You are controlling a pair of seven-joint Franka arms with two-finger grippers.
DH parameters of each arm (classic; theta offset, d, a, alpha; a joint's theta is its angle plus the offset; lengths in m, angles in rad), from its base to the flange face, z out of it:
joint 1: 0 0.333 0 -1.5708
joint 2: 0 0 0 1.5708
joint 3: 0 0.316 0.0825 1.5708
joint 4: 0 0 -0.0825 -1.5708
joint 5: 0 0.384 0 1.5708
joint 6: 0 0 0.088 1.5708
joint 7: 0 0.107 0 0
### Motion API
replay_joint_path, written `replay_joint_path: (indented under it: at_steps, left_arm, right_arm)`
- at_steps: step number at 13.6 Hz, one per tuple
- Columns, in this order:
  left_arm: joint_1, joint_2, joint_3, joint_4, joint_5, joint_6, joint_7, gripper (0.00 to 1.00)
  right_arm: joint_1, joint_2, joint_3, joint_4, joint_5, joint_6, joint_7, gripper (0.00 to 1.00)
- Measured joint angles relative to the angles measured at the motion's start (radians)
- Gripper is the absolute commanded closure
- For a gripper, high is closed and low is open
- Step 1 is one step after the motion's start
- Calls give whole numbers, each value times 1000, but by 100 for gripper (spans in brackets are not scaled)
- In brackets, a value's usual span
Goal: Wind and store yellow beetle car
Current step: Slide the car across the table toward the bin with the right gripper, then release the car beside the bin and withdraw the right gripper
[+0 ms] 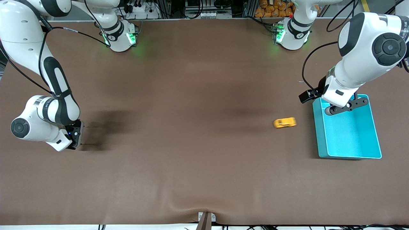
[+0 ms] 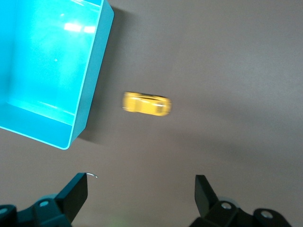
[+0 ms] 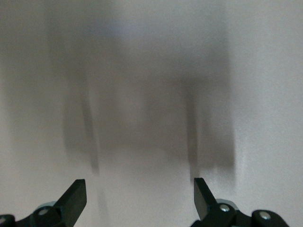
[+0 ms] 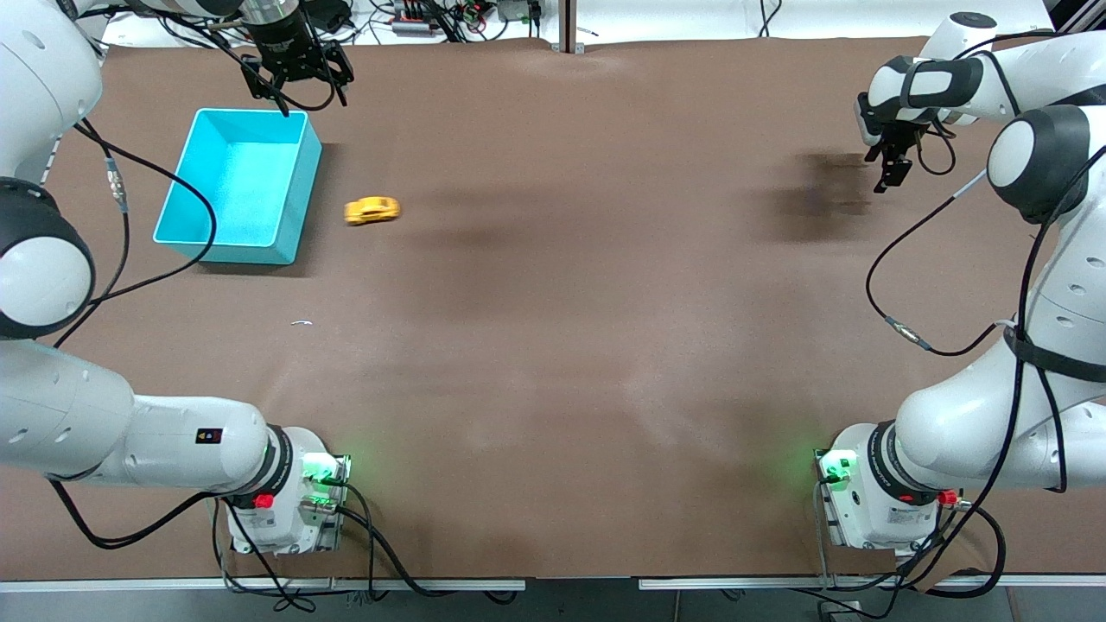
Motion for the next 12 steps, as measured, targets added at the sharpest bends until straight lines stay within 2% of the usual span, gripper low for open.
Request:
replay_joint_path:
  at_steps: [2,4,6,7,12]
  left_arm:
    - [0,0,0,0,0,0,0,0]
    - [0,0,0,-1,0,0,0,0]
    - [0,0,0,-2,0,0,0,0]
    - [0,0,0,-3,0,0,-4,0]
    - [0,1,0,-33,0,30,-208,0]
  right_arm:
    - [-23,-11,-2,29,133,-36,18,0]
    - [-40,-53,-4,120,200,-191,111,0]
    - [-44,-115,-4,250,206,-383,280,0]
    - [-44,-151,-3,293,206,-437,363,0]
    - [-39,-306,8,366,177,-668,740,0]
